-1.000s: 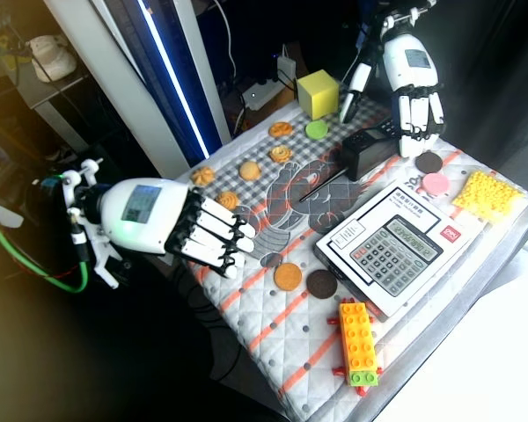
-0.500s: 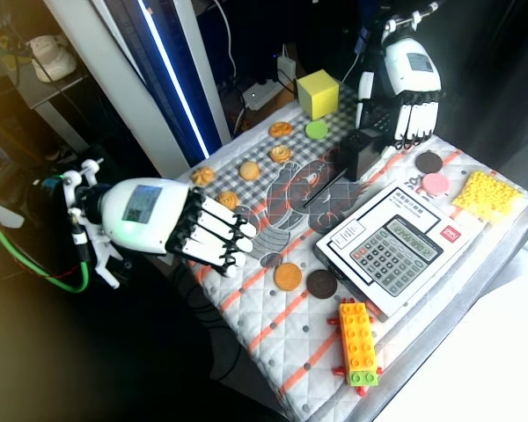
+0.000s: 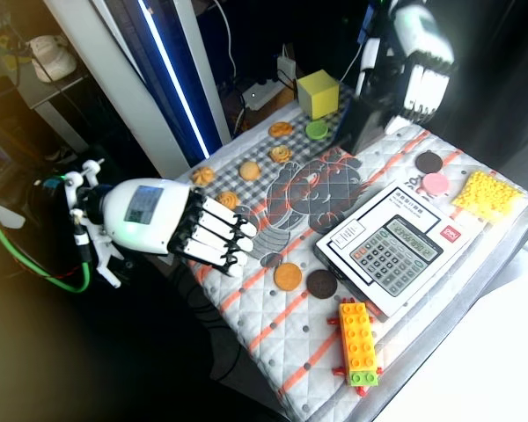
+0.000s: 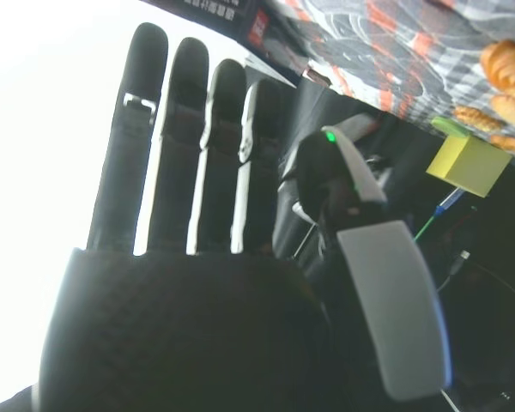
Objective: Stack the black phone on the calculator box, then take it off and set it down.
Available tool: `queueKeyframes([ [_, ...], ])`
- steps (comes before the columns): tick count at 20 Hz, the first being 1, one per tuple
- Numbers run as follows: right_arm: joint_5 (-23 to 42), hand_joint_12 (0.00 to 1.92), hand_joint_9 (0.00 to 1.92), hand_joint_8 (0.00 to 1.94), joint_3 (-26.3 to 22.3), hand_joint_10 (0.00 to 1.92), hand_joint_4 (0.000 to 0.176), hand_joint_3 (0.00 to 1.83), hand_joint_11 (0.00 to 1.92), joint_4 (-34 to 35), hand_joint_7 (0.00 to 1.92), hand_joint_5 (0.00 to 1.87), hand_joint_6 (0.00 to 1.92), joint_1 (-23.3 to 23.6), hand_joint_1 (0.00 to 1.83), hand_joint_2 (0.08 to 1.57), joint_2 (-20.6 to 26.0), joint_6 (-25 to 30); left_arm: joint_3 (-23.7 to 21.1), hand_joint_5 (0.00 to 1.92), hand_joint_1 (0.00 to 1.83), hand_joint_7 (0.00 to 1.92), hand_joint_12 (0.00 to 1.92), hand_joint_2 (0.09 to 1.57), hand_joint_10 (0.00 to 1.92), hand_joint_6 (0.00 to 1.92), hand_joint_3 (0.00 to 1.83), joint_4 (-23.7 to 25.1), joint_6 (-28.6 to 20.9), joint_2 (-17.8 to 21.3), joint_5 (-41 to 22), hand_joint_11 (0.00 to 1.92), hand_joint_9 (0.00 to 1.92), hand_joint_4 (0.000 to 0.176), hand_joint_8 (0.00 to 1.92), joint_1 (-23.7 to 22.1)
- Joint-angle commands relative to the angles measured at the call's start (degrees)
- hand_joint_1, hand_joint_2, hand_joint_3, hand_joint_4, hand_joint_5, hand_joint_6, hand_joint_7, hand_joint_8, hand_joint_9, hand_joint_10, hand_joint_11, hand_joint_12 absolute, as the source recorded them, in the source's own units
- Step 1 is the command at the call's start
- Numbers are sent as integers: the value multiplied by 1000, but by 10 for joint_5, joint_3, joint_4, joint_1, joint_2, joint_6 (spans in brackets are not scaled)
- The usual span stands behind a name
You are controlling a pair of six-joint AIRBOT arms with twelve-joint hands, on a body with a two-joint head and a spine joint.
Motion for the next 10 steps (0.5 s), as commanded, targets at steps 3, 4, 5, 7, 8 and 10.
queueKeyframes([
  [3,67,528,814,2,9,0,0,0,664,10,780,713,1,6,645,1456,-7,5,39,860,1368,966,1118,1117,1078,1177,2,4,-8,-33,-20,749,954,0,977,-55],
  [4,66,609,816,0,10,0,0,3,641,9,773,706,0,8,714,1448,-10,5,58,877,1372,952,1042,1118,1070,1175,0,6,-8,-48,-2,719,944,0,995,-72],
  [5,66,657,848,0,11,8,0,4,665,9,773,705,0,8,695,1452,-11,5,75,895,1372,959,1104,1117,1106,1138,1,8,-7,-63,17,690,919,0,1003,-86],
  [7,65,692,851,2,12,3,0,1,654,8,771,701,1,10,678,1446,-12,5,114,908,1375,987,1160,1105,1075,1115,0,14,-7,-100,57,728,959,0,940,-112],
  [8,64,695,847,1,14,1,0,2,641,7,773,701,1,11,659,1449,-14,5,136,904,1375,999,1153,1104,1070,1122,0,20,-7,-123,80,725,963,0,917,-124],
  [10,61,676,834,1,15,0,0,0,632,6,773,706,1,14,685,1444,-17,5,170,935,1249,1110,1085,1094,623,998,0,30,-7,-156,110,791,1049,0,854,-136],
])
